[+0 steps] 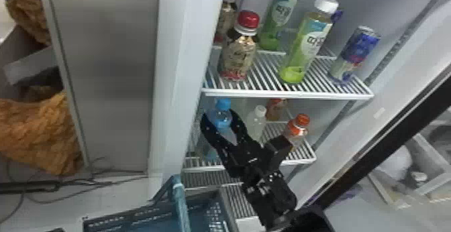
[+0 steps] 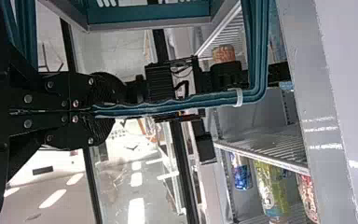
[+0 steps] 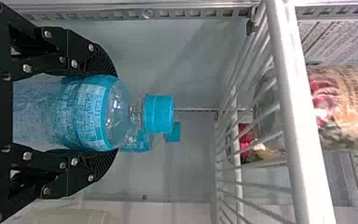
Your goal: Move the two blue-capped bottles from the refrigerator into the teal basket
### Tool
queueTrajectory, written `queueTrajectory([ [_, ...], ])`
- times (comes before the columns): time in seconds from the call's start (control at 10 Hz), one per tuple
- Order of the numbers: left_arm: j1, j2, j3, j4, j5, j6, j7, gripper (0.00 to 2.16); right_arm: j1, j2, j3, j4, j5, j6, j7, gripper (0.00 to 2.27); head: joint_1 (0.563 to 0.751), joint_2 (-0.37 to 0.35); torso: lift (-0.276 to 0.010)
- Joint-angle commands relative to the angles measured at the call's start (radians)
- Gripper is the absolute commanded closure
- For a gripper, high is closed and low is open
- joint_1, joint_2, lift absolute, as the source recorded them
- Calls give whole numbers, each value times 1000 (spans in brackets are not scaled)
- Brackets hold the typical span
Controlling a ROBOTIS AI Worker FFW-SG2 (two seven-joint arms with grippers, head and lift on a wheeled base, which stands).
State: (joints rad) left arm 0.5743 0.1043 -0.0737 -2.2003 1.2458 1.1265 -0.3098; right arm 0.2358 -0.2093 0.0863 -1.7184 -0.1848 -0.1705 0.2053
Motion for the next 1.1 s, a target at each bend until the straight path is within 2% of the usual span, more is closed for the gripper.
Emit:
queueTrajectory([
  [0.0, 0, 0, 0, 0, 0, 0, 0, 1161, 56, 5, -39, -72, 8, 16, 6, 677, 695, -350, -166],
  [0.2, 5, -3, 3, 0, 1, -2, 0, 1161, 150, 25, -99, -170, 7, 35, 29, 676, 695, -350, -166],
  [0.7, 12, -5, 9, 0, 1, -5, 0, 1161, 348, 4, -148, -443, -15, 153, 85, 676, 695, -350, -166],
  [1.0, 17, -6, 11, 0, 1, -5, 0, 1161, 424, 2, -157, -543, -19, 185, 105, 677, 695, -350, -166],
])
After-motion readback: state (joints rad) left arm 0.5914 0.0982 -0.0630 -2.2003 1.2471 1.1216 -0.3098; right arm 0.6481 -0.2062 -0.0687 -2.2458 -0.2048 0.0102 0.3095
